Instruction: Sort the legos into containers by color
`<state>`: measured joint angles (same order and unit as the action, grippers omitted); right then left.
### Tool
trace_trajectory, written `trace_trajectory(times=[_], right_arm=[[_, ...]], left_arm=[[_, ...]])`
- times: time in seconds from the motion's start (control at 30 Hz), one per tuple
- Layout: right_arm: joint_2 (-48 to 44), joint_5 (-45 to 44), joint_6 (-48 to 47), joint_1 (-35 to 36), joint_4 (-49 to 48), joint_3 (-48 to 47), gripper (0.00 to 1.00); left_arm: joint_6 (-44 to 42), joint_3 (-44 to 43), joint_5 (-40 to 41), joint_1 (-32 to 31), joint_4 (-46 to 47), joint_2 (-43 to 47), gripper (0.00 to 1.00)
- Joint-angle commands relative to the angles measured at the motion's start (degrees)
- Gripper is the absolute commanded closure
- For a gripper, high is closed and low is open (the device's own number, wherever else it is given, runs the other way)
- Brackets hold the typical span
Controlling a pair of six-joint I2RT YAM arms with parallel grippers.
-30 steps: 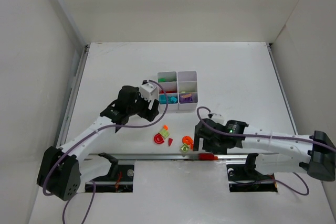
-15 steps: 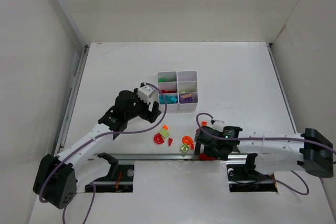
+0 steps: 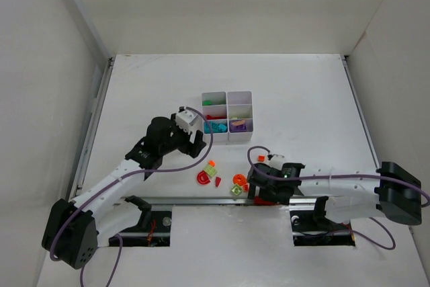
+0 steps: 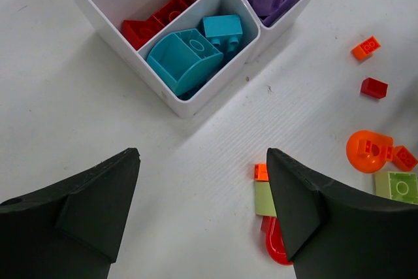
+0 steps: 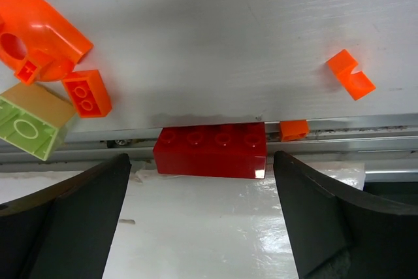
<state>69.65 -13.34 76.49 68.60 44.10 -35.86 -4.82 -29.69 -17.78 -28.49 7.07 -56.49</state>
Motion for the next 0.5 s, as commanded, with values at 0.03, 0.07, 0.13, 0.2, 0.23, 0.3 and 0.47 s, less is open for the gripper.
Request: trace_trajectory(times=[0.03, 0.07, 0.13, 0.2, 0.23, 0.3, 0.47], right_arm=[[0.57, -1.86, 0.34, 0.13, -0.06, -0.35, 0.06], [1.36, -1.86, 0.33, 0.13, -0.06, -0.96, 0.06], [4.17, -1.86, -0.55, 0.13, -0.59, -1.59, 0.08], [5.41, -1.86, -1.17, 0.13, -1.12, -2.19, 0.12], [6.11, -1.86, -1.17, 0.13, -1.12, -2.20, 0.17], [6.11, -1.86, -1.17, 0.13, -1.12, -2.72, 0.24], [2.43, -4.22, -0.46, 0.13, 2.30, -4.30, 0.64]], left_arm=[[0.86, 0.43, -0.68, -0.16, 1.98, 1.38, 0.24], [0.86, 0.43, -0.68, -0.16, 1.98, 1.38, 0.24], [0.86, 0.43, -0.68, -0.16, 1.98, 1.38, 0.24], [1.39, 0.43, -0.68, -0.16, 1.98, 1.38, 0.24], [1.39, 0.43, -0.68, -0.16, 1.98, 1.38, 0.24], [1.39, 0.43, -0.68, -0.16, 1.98, 1.38, 0.24], [1.39, 0.43, -0.68, -0.16, 1.98, 1.38, 0.24]])
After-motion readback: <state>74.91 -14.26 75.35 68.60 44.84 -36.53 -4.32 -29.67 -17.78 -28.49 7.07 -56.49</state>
